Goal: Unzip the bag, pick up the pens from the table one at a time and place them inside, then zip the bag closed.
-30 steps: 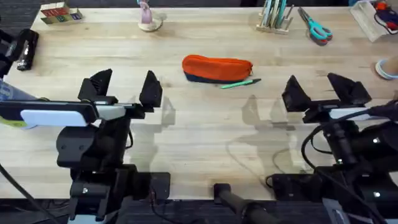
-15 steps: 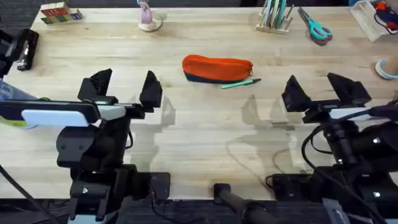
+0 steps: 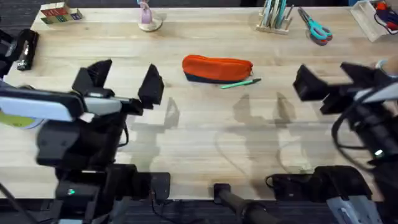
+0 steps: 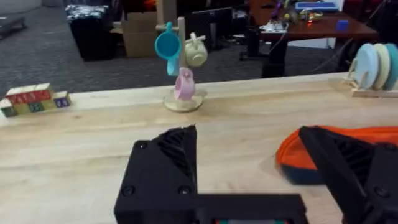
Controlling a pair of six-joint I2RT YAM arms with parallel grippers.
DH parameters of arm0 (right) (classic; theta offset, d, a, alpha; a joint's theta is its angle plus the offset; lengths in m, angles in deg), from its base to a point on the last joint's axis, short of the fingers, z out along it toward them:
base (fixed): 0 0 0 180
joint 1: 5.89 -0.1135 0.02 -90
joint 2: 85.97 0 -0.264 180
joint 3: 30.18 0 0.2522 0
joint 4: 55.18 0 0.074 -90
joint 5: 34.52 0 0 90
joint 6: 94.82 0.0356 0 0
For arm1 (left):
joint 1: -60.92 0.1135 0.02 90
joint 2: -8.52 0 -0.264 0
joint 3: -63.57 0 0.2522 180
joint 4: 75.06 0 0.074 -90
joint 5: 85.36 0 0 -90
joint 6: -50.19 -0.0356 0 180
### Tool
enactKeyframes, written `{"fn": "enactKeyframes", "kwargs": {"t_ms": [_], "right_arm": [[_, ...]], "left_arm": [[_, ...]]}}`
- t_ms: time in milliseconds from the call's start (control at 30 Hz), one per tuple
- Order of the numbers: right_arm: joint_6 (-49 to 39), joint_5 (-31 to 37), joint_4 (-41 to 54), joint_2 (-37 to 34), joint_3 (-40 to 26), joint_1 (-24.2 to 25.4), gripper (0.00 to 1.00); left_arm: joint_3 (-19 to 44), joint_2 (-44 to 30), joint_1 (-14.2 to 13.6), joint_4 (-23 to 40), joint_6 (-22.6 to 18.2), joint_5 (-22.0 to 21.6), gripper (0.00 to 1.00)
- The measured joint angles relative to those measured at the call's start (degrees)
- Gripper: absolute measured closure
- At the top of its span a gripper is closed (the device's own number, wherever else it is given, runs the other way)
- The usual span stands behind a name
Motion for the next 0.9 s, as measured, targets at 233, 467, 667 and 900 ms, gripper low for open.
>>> {"fn": "enactKeyframes", "kwargs": {"t_ms": [233, 467, 667, 900], "right_arm": [[0.2, -1.8, 5.3, -18.7, -16.2, 0.0, 0.006], [0.4, -5.8, 16.9, -36.1, -34.6, 0.0, 0.005], [0.4, -9.6, 22.7, -44.8, -45.4, 0.0, 0.005], [0.4, -12.4, 23.1, -45.9, -46.9, 0.0, 0.004]], "left_arm": [[12.0, -14.5, 0.0, 0.3, -0.8, 3.9, 0.010], [29.3, -32.2, 0.0, 9.3, -2.8, 9.1, 0.010], [45.0, -46.9, 0.0, 21.9, -10.5, 16.6, 0.009], [56.1, -60.8, 0.0, 29.0, -21.8, 22.0, 0.010]]}}
